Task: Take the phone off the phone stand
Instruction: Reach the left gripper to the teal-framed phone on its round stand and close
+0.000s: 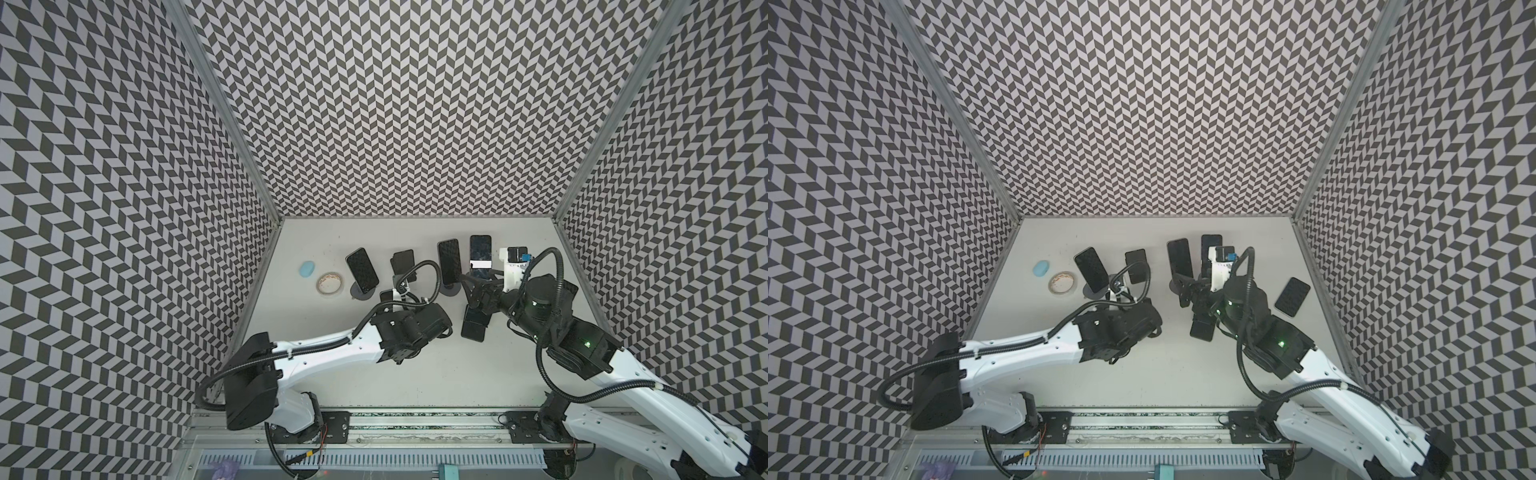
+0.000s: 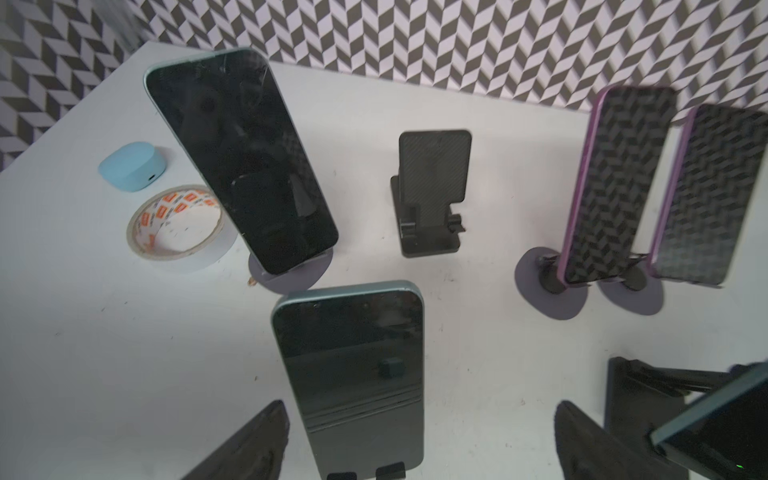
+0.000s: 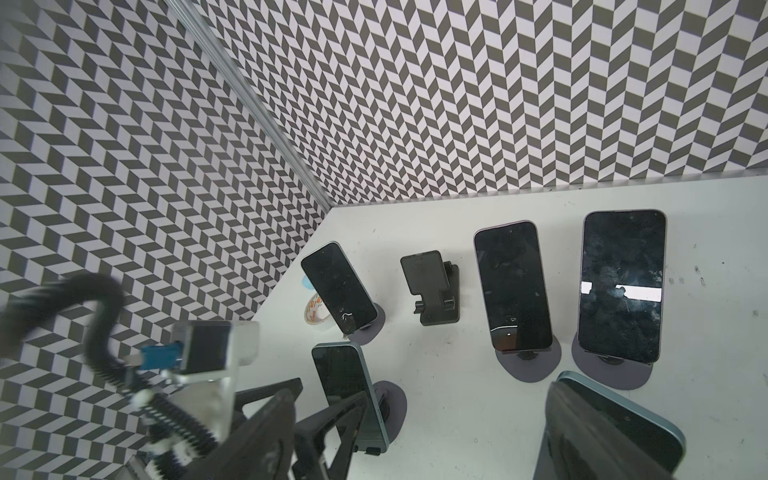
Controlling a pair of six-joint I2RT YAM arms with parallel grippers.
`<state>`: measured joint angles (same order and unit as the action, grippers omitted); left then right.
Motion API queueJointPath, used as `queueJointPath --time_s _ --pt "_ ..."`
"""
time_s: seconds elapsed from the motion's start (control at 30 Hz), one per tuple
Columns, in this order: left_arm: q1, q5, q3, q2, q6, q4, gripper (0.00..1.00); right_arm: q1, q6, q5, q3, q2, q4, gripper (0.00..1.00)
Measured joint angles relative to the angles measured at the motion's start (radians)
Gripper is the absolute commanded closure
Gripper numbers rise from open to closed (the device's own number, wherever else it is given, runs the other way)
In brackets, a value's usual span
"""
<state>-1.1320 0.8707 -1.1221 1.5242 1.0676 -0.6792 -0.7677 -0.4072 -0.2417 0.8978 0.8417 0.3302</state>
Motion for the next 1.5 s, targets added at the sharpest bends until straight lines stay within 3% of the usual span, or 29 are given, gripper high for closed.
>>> queueJointPath --time_s 0.13,0.27,0.47,0.7,1.5 --pt "0.012 -0.001 -0.105 0.135 0.060 -0.116 0.00 0.000 0.004 -0.012 -0.002 -0.018 0.000 0.08" --pt "0.019 -0.001 -0.132 0.180 0.087 -0.169 0.00 0.000 0.007 -0.026 -0.014 -0.032 0.002 0.08" --pt "0.053 -0.018 -0.095 0.146 0.083 -0.153 0.00 0.000 0.018 -0.052 -0.020 -0.056 0.011 0.08" --pt "0.137 -0.074 -0.004 0.061 -0.015 -0.050 0.00 0.005 0.023 -0.060 -0.037 -0.070 0.014 0.08" --pt "0.223 -0.144 0.019 0.058 -0.160 0.073 0.03 0.005 0.023 -0.073 -0.039 -0.084 0.018 0.08"
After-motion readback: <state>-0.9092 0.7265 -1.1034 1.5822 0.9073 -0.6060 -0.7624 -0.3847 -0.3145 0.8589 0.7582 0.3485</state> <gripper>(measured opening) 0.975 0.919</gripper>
